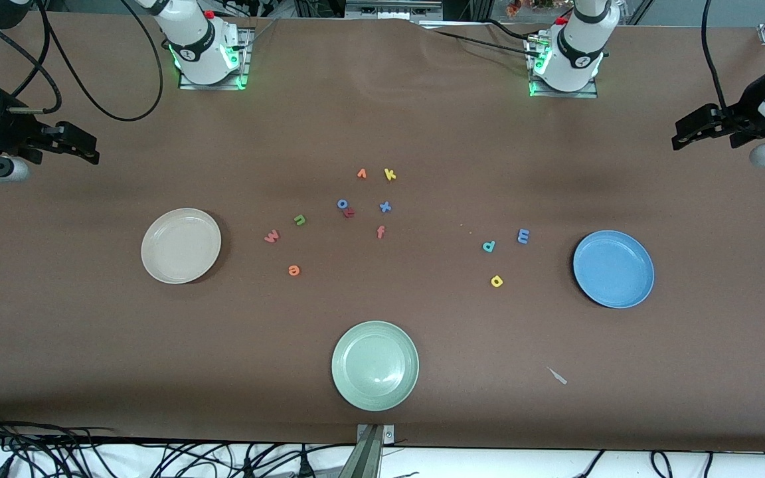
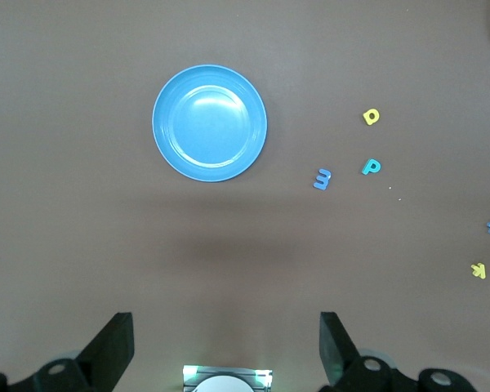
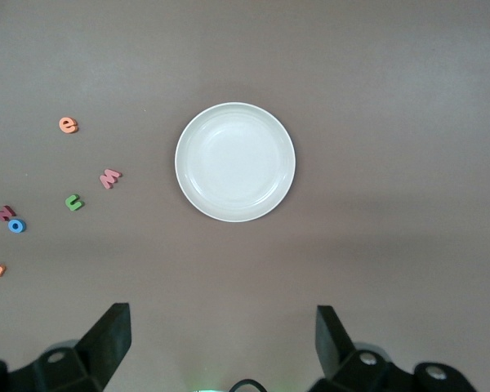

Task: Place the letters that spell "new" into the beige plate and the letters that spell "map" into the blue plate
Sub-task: 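Reach the right gripper to the pink w and grasp it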

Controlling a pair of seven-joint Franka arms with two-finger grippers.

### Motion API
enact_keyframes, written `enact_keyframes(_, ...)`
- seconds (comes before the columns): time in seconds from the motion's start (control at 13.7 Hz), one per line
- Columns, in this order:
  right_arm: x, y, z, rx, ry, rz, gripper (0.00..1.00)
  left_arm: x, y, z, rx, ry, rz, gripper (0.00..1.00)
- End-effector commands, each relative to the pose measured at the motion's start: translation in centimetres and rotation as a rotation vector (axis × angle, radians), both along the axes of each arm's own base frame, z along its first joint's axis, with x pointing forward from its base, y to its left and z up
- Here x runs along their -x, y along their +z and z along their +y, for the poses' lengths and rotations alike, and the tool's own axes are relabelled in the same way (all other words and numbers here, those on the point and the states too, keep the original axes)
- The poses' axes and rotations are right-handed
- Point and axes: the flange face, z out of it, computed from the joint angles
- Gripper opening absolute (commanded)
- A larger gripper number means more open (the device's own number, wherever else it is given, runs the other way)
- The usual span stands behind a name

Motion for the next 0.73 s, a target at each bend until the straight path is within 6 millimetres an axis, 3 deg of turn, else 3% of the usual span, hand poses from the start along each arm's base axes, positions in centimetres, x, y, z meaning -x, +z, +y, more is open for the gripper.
enact_keyframes(0.0,-0.8,-1.6,0.6,-0.013,0.035,0.027,1.0,-0.3,0.6,0.1,0.026,0.009,-0.005,1.0)
enact_keyframes(0.29,-1.6,-3.7,3.4,-0.014,0.058,0.058,1.0,-0.3,0.6,0.1,0.026,0.009,-0.005,1.0)
enact_keyframes(0.66,-3.5,-9.1,6.3,-0.033,0.018,0.114,1.0,-0.3,0.6,0.1,0.026,0.009,-0.005,1.0)
